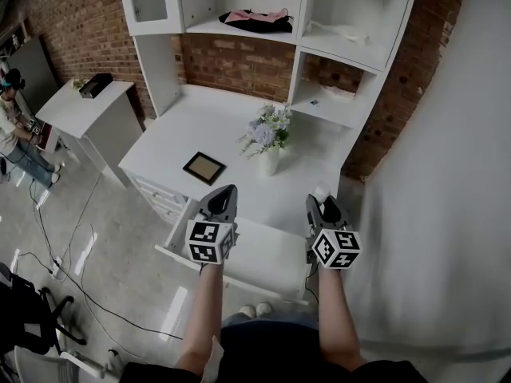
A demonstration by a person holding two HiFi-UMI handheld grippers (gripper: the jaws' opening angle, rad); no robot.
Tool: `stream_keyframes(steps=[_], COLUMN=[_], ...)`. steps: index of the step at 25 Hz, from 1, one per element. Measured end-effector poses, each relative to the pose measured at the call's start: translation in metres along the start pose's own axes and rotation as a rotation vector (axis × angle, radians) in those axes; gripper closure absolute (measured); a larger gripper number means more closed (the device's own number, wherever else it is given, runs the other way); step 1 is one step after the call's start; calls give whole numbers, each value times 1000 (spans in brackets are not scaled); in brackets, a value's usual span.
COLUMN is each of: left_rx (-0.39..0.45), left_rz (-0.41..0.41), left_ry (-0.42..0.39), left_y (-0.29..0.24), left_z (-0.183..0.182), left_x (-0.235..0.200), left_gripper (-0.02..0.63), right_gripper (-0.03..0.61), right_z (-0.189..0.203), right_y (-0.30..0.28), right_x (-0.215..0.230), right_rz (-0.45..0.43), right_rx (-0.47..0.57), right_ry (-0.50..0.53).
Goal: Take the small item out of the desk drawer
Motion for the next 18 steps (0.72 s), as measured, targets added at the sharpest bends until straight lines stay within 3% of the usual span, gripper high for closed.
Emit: stream_keyframes(steps=[18], left_rx=[-18], left_rz=[-1], left_ry=[-1], left_y=[7], left_z=[9], left_x=[7], left_gripper=[604], right_gripper=[423], right_z=[-12], right_y=[7], right_x=[3], right_rz=[13], right_rx=[26], right_ry=[37])
Point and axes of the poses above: the fingertips, and each gripper's own axes: y backward along the fingers, x to its right, z out of its underside, the point moved 4 cm from there along y, backward along the fingers, and after that the axes turned 3 degrees about x, right-handed, at the moved point
